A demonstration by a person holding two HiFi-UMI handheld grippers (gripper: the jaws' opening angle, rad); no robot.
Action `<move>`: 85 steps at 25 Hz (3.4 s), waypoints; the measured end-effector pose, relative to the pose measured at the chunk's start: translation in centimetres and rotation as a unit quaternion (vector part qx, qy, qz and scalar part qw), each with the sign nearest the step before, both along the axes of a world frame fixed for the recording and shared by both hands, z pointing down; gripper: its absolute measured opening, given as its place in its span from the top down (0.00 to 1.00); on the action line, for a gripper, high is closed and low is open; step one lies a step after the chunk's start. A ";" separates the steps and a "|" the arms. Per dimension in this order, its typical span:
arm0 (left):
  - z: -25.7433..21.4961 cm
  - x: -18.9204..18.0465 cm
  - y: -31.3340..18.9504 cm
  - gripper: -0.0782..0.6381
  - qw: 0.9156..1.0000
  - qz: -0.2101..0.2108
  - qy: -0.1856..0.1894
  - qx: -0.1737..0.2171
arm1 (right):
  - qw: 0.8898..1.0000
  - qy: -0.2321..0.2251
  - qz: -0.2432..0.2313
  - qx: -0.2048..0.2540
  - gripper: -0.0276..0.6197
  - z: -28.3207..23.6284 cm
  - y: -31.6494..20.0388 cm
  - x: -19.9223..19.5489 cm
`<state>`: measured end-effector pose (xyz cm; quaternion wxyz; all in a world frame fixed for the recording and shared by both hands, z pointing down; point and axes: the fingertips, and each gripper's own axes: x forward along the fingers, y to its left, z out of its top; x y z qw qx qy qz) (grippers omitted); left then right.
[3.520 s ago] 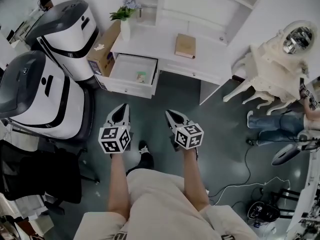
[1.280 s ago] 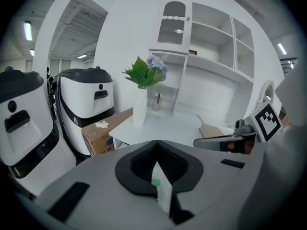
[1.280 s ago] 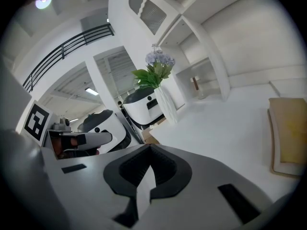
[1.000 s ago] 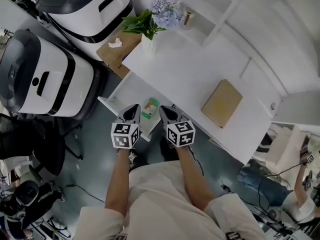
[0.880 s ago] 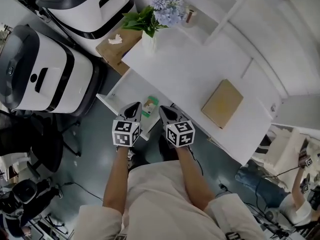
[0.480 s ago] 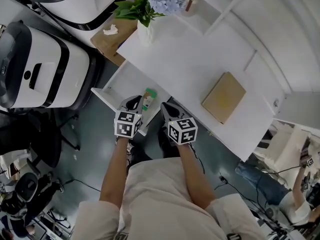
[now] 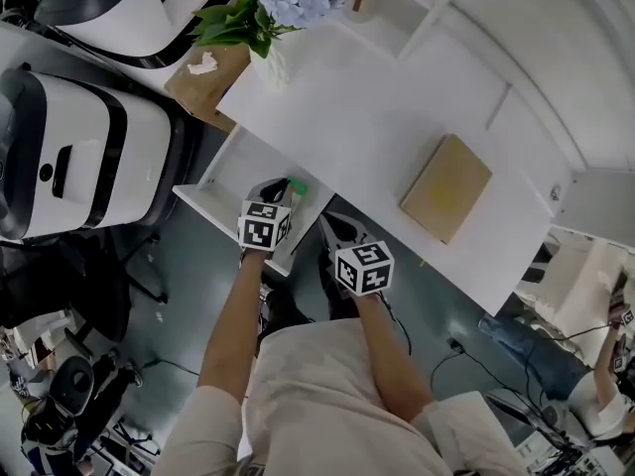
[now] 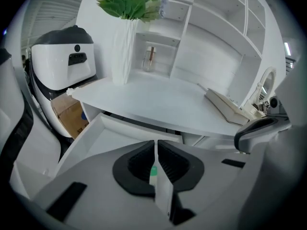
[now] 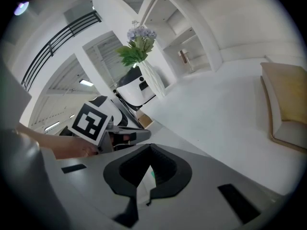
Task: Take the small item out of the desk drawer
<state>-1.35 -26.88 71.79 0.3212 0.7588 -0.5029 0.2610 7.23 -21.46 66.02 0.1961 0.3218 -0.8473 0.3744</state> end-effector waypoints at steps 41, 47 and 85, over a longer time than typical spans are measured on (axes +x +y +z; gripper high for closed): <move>17.5 1.0 2.3 0.40 0.979 0.070 -0.056 -0.182 | 0.997 0.066 0.006 -0.040 0.93 5.4 1.8 5.6; 18.7 0.7 3.2 0.39 0.979 0.065 -0.049 -0.185 | 0.997 0.057 -0.033 -0.026 0.93 5.1 2.5 4.3; 12.6 0.3 1.8 0.40 0.980 0.080 -0.065 -0.169 | 0.998 0.057 -0.035 0.001 0.93 3.3 6.7 3.3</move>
